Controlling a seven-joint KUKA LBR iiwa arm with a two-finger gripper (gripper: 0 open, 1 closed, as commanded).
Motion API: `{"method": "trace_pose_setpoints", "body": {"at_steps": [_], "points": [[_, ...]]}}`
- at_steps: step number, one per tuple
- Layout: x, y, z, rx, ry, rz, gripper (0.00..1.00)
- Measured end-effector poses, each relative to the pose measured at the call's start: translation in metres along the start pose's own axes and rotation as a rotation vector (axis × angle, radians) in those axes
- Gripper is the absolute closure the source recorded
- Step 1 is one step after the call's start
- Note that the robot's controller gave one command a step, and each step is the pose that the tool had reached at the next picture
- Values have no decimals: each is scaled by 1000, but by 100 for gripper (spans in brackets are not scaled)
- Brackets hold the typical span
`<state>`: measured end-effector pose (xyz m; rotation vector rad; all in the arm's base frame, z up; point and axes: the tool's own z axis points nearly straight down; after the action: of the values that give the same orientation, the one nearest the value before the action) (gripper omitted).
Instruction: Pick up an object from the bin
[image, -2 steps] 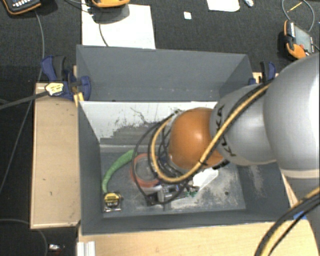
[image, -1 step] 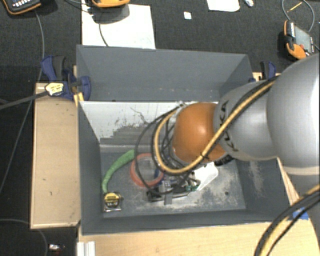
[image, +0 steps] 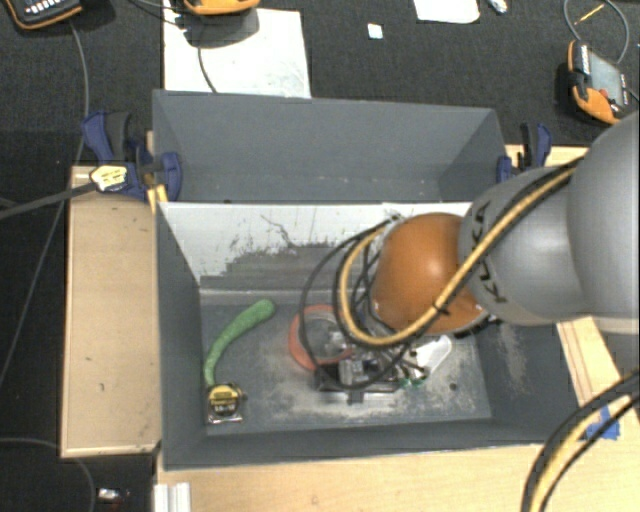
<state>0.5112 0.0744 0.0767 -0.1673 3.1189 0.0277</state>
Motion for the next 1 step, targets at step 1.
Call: {"method": "trace_pose_setpoints", "body": {"at_steps": [1], "points": [[0,0,0,0,0,1,100]]}}
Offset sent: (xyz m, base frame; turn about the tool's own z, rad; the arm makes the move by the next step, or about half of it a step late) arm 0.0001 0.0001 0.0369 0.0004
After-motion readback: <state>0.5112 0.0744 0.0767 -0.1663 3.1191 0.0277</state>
